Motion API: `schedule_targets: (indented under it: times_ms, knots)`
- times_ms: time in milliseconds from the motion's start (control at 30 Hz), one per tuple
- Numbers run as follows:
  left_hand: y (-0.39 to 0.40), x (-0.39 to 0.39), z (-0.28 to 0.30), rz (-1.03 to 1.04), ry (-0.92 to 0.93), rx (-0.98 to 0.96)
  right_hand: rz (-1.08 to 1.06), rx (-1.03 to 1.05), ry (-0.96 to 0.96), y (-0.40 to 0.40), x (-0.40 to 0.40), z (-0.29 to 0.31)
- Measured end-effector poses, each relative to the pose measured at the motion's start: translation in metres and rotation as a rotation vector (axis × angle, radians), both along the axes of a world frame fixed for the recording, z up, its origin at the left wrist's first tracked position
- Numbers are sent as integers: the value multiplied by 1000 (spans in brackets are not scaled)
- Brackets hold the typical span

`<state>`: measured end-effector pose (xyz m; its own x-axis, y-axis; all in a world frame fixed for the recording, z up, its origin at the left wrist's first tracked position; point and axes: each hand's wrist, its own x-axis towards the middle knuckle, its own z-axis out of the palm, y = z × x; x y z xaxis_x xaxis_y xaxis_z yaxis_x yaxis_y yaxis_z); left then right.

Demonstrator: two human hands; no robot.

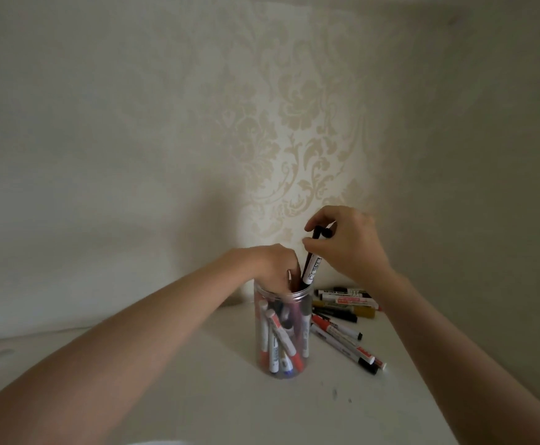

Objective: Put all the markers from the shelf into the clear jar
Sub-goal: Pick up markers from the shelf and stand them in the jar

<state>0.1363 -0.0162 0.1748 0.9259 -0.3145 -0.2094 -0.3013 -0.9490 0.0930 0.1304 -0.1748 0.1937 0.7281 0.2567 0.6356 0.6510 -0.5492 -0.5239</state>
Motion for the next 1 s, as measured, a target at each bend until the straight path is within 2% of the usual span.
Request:
schedule_targets:
  times_ms: [200,333,400,500,600,700,867,1000]
  knots:
    - [9,-4,7,-50,-59,-54,-33,-59,106,4,8,-13]
    - [18,-5,15,-62,31,-104,-74,-72,229,0,12,-16]
    - [16,-3,7,-56,-25,-92,-66,-68,246,0,14,-16]
    - [13,0,-7,-2,-151,-188,-63,-51,242,-2,15,-14]
    - [12,-1,-15,25,-165,-268,-86,0,244,-7,15,-10]
    - [11,-2,-13,73,-100,-306,-103,79,234,-9,15,-5]
    - [3,4,-9,122,52,-210,-85,-55,185,2,10,-8]
    - [2,9,2,143,293,-222,-90,-47,154,4,10,-9]
